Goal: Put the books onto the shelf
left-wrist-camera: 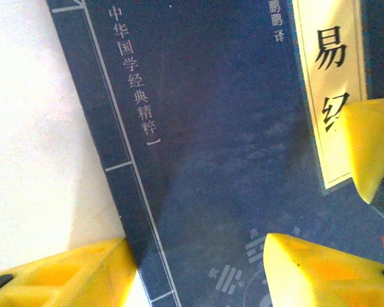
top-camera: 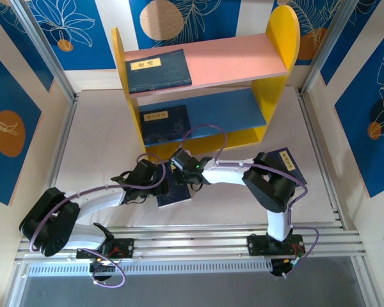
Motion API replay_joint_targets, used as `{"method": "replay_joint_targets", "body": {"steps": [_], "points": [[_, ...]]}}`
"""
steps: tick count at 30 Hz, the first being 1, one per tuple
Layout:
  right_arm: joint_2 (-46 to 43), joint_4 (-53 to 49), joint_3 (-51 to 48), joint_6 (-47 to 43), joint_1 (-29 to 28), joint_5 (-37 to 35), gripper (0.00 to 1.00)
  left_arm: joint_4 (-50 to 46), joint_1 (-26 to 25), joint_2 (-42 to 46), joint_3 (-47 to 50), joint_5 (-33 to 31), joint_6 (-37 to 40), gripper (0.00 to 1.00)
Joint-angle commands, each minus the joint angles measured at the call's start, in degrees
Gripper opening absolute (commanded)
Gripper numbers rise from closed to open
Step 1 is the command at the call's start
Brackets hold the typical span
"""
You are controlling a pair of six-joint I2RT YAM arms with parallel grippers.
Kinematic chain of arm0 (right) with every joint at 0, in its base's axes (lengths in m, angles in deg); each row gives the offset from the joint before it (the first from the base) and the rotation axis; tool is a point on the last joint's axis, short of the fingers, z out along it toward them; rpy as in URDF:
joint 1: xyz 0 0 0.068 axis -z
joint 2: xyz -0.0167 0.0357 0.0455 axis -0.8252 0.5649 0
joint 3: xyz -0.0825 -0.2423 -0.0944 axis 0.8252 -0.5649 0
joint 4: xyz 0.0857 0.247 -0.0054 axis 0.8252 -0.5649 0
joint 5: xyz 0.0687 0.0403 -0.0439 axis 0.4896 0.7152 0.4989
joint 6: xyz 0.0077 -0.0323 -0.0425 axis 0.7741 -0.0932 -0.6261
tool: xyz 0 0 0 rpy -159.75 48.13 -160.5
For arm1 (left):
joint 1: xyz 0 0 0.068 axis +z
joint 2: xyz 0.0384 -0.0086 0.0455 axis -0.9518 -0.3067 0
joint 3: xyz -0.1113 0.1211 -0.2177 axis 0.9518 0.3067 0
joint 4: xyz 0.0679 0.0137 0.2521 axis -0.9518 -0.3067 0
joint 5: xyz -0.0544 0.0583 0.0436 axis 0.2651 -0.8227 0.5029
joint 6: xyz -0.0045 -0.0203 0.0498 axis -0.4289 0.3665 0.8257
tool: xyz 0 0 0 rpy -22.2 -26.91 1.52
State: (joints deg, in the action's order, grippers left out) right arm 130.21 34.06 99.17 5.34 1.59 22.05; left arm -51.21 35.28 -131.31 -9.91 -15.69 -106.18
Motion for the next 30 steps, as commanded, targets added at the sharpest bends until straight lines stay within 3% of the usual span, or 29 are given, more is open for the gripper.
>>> {"method": "replay_joint_targets", "body": {"steps": [1,8,13,30], "points": [[9.47,-4.36,-5.67,2.52,-1.27,12.64,0.34,6.68,0.14,1.04,0.76,5.85,-0.43,0.57],[6.63,-2.73,-7.26,2.63,-0.12,14.76,0.45,1.82,0.31,11.81,-1.86,4.90,0.65,0.60],[6.57,-1.38,-7.34,3.01,-0.35,16.78,0.46,2.21,0.43,15.39,-1.00,4.66,-0.21,0.62],[7.40,3.77,-7.17,5.00,-3.14,21.54,0.44,17.61,0.71,11.16,4.23,8.63,-5.93,0.60]]}}
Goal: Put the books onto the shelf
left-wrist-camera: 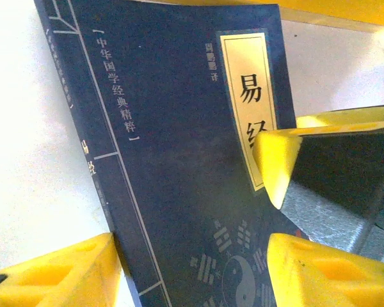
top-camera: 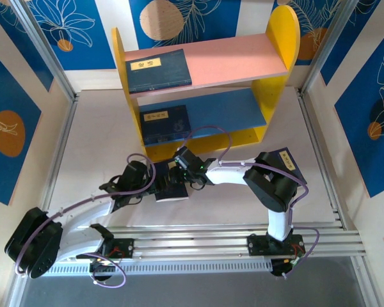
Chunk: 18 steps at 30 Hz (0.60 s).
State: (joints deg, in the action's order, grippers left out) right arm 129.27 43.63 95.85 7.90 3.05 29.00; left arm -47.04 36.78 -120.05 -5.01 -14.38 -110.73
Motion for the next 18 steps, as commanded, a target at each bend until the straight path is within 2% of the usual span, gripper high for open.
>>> {"method": "replay_joint_targets", "body": {"steps": [1,9,18], "points": [[8.29,-5.68,-3.92,2.44,-4.62,14.63,0.44,13.58,-0.77,0.07,-0.58,7.36,-1.48,0.59],[8.48,-2.29,-4.72,2.61,-4.58,18.20,0.44,21.86,-0.52,1.36,2.50,8.99,-4.67,0.59],[9.10,-0.83,-4.99,2.73,-4.75,19.40,0.44,23.22,-0.42,3.63,2.21,10.08,-7.83,0.58]]}}
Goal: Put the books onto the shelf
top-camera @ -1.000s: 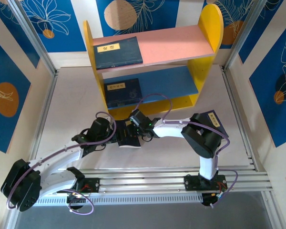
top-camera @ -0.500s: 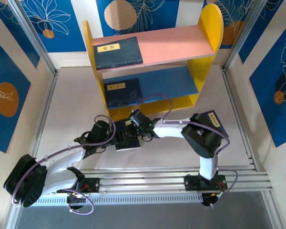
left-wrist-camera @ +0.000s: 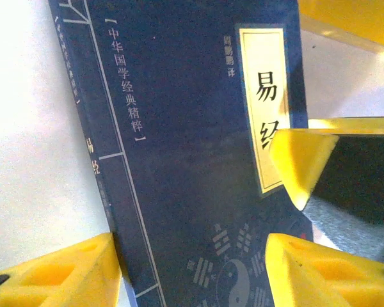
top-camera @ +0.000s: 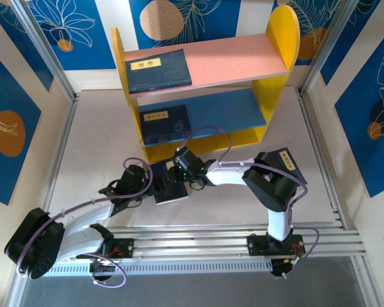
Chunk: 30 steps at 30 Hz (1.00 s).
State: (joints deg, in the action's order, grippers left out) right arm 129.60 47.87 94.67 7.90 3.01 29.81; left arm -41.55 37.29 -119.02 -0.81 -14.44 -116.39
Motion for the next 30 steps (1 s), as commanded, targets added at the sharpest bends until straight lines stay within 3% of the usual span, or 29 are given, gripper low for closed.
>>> {"method": "replay_joint_targets", "body": {"steps": [1,13,23,30], "points": [[8.85,-4.92,-3.71,2.71,-4.71,18.72,0.44,17.92,-0.93,3.27,-1.87,10.18,-2.70,0.58],[8.65,-4.46,-3.84,2.53,-4.71,18.99,0.43,7.84,-0.92,7.05,-3.44,6.38,-2.79,0.57],[7.19,-4.53,-5.38,2.30,-4.17,17.74,0.44,-11.53,-0.62,7.82,-7.27,-3.86,3.15,0.55],[6.03,-5.37,-6.26,1.67,-3.27,16.62,0.44,-14.21,-0.29,6.97,-7.23,-5.13,4.08,0.44]]}}
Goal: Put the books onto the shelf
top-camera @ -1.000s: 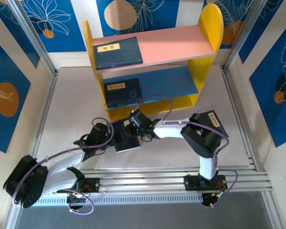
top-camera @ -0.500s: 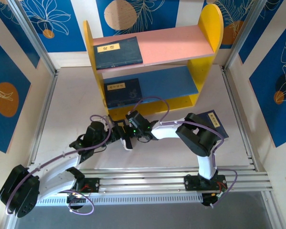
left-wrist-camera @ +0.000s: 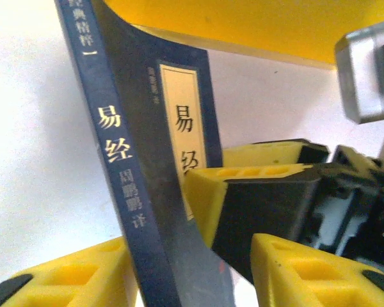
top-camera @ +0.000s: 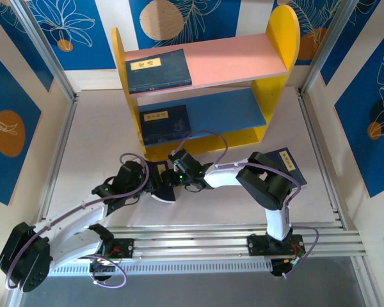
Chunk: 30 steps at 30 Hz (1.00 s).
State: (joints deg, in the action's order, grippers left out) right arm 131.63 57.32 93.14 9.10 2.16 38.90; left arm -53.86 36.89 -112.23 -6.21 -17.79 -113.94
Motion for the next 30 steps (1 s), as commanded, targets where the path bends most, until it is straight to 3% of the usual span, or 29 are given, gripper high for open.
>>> {"method": "replay_joint_targets", "body": {"steps": [1,7,13,21,30], "points": [[3.65,-14.73,-5.04,0.39,-2.17,7.40,0.44,-2.28,0.16,0.24,-1.77,-1.89,1.71,0.42],[2.20,-15.82,-5.19,-0.77,-1.06,6.12,0.45,-3.81,0.12,0.96,-1.87,-3.02,2.55,0.28],[-0.24,-16.68,-5.65,-1.63,0.83,5.35,0.46,-5.10,0.20,1.45,-2.91,-2.53,4.21,0.00],[-9.84,-19.84,-7.41,-4.75,5.06,2.59,0.46,-9.07,0.19,5.64,-5.39,-1.06,7.61,0.00],[-23.75,-24.30,-8.07,-9.05,9.00,1.23,0.46,-9.33,0.07,12.97,-11.24,9.51,15.91,0.00]]}}
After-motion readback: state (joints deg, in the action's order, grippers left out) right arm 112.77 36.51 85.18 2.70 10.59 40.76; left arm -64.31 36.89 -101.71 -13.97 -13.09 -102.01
